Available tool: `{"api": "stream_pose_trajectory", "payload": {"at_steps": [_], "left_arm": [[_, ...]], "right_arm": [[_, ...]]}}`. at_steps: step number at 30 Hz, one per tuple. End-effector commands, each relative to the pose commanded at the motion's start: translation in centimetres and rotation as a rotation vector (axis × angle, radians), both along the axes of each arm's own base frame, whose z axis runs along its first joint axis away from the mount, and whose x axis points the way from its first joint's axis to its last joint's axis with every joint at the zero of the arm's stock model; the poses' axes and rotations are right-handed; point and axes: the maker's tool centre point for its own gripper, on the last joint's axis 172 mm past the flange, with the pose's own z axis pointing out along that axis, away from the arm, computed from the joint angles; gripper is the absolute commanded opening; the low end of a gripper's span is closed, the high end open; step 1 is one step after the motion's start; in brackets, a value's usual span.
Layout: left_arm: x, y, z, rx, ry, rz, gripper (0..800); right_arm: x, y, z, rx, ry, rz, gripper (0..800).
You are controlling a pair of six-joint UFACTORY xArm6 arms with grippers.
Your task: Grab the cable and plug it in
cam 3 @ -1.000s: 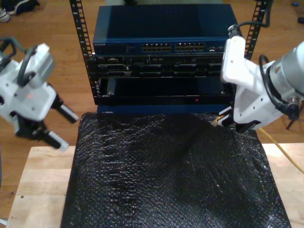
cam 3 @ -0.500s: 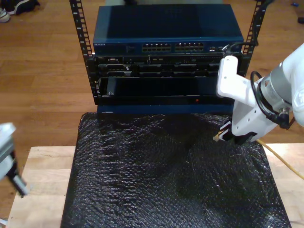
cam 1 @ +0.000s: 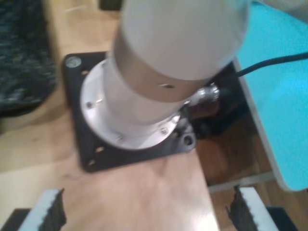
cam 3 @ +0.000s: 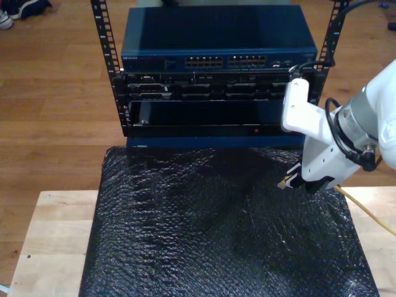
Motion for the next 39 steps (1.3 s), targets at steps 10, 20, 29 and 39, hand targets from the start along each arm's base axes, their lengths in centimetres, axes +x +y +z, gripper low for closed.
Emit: {"api": "stream_pose_trajectory", "payload": {"at_steps": [10,20,29,39], "left_arm": [[-2.5,0.5,-4.3,0.028,-0.072,0.062,798],[-3.5,-0.5,-7.4,0.059,-0.165,0.031,799],[-3.9,0.3,-10.6,0.130,-0.260,0.018,799],[-4.0,-0.2,-13.8,0.152,-0.287,0.016,800]], "right_arm": [[0.1,-0.7,-0.6,-0.022,0.007,0.000,0],[-0.5,-2.1,-2.0,-0.034,0.033,-0.026,0],[0.9,-2.6,-1.7,-0.036,-0.012,-0.043,0],[4.9,-2.0,-2.8,-0.049,-0.161,-0.073,0]]}}
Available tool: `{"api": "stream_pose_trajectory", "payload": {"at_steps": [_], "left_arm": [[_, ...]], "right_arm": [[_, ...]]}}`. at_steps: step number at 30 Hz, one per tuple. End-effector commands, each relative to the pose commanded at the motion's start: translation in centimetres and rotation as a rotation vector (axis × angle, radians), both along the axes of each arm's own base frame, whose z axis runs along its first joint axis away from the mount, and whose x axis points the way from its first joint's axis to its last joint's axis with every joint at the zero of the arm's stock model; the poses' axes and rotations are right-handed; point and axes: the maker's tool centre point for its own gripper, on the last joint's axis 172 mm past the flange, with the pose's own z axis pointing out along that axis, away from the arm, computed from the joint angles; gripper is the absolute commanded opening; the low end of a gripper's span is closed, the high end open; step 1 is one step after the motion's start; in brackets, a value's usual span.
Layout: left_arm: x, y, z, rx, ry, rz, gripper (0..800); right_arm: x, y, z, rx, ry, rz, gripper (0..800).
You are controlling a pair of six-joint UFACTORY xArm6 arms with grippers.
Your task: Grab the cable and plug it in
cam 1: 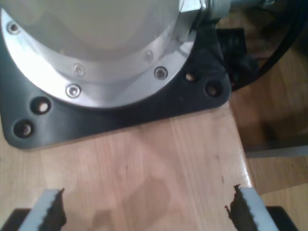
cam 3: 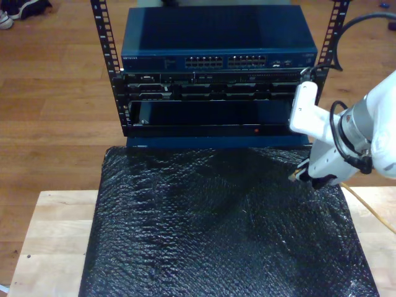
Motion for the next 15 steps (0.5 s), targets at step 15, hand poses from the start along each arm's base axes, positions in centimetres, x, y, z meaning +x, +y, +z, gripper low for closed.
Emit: {"api": "stream_pose_trajectory", "payload": {"at_steps": [15], "left_arm": [[0.0,0.0,0.0,0.000,0.000,0.002,800]], "right_arm": [[3.3,1.0,-1.2,-0.114,-0.243,0.079,0]]}}
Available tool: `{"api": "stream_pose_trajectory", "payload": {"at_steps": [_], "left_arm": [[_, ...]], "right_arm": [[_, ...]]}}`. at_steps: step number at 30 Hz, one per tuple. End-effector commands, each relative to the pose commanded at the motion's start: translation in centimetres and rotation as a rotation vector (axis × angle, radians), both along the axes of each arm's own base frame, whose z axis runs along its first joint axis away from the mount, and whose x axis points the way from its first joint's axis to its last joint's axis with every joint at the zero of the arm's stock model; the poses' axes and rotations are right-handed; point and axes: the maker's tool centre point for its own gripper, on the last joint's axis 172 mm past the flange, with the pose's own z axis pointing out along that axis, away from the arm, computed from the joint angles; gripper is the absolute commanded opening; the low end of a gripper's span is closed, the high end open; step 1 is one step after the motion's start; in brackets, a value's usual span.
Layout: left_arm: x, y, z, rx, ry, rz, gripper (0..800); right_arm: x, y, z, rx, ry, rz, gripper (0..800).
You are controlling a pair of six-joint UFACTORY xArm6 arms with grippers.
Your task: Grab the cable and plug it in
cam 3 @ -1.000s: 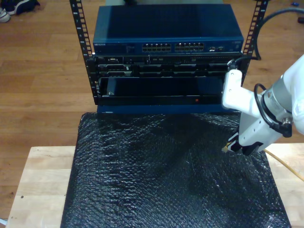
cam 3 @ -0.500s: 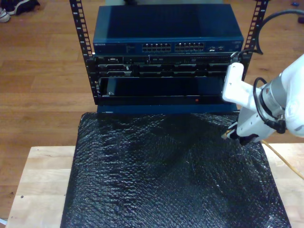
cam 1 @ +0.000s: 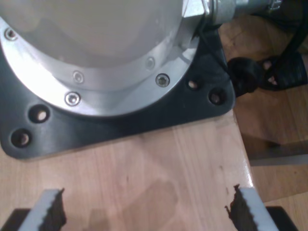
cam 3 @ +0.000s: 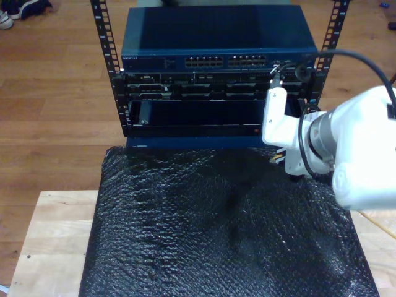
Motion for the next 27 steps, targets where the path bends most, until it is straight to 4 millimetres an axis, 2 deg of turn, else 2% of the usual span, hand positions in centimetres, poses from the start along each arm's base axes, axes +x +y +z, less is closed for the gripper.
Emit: {"api": "stream_pose_trajectory", "payload": {"at_steps": [3,6,11,15,19,21,24,27], "left_arm": [[0.0,0.0,0.0,0.000,0.000,-0.002,800],[0.0,0.0,0.0,0.000,0.000,0.000,800],[0.0,-0.1,0.0,-0.002,0.000,0.000,800],[0.0,0.0,0.0,0.000,0.000,0.000,800],[0.0,0.0,0.0,0.000,0.000,0.000,800],[0.0,0.0,0.0,0.000,0.000,0.000,800],[0.0,0.0,0.0,0.000,0.000,0.000,800],[0.0,0.0,0.0,0.000,0.000,0.000,800]], "right_arm": [[-0.4,-0.9,-1.0,-0.037,-0.030,0.023,0],[0.7,-2.0,-0.1,-0.040,-0.085,0.000,0],[1.6,-2.2,0.9,-0.035,-0.118,-0.010,0],[3.2,-2.3,3.3,-0.027,-0.249,-0.022,0],[4.1,-2.6,3.3,-0.031,-0.311,-0.035,0],[4.0,-2.6,2.8,-0.035,-0.310,-0.032,0],[2.5,-2.8,1.0,-0.057,-0.281,-0.010,0],[2.2,-2.6,1.8,-0.070,-0.329,0.013,0]]}}
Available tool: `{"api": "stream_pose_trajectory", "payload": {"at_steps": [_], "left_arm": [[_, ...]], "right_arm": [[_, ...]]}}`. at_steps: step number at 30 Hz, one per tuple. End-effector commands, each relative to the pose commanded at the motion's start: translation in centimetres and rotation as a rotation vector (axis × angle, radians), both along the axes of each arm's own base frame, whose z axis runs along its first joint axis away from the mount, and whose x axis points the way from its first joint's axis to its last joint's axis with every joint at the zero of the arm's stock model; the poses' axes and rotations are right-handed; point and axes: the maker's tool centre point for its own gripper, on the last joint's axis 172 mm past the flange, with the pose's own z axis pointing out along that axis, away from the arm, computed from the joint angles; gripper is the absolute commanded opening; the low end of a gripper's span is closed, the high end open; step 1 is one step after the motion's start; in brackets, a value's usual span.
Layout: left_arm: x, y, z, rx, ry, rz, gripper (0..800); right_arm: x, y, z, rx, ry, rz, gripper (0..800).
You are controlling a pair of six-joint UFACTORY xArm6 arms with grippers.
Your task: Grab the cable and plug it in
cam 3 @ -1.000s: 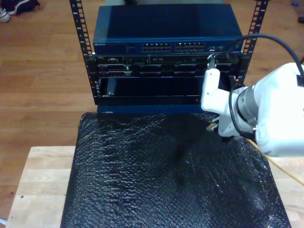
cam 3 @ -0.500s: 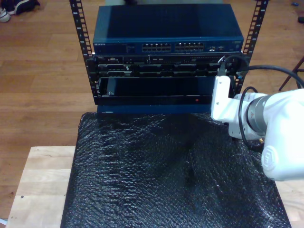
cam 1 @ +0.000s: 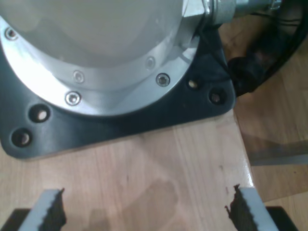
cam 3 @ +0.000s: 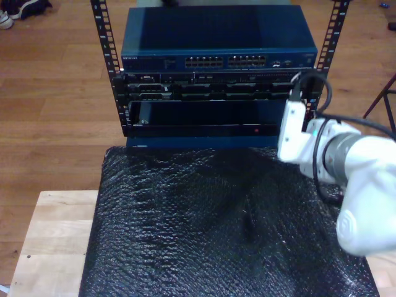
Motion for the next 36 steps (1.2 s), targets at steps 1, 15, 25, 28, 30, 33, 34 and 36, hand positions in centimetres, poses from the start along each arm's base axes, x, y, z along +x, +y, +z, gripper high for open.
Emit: {"api": "stream_pose_trajectory", "payload": {"at_steps": [1,15,25,28,30,33,34,36], "left_arm": [[0.0,0.0,0.0,0.000,0.000,0.000,800],[0.0,0.0,0.0,0.000,0.000,0.000,800],[0.0,0.0,0.0,0.000,0.000,0.000,800],[0.0,0.0,0.0,0.000,0.000,0.000,800],[0.0,0.0,0.0,0.000,0.000,0.000,800],[0.0,0.0,0.0,0.000,0.000,0.000,800],[0.0,0.0,0.0,0.000,0.000,0.000,800],[0.0,-0.1,0.0,-0.002,0.000,0.000,800]], "right_arm": [[-0.2,0.0,0.2,-0.004,-0.018,0.005,0],[0.0,2.4,4.2,-0.097,-0.195,0.135,0],[1.0,5.5,4.9,-0.122,-0.217,0.214,0],[1.2,6.4,4.4,-0.131,-0.216,0.237,0],[1.4,6.5,3.9,-0.132,-0.214,0.237,0],[1.6,6.6,4.4,-0.126,-0.237,0.235,0],[1.6,6.6,4.5,-0.126,-0.245,0.235,0],[2.2,6.8,5.5,-0.120,-0.281,0.231,0]]}}
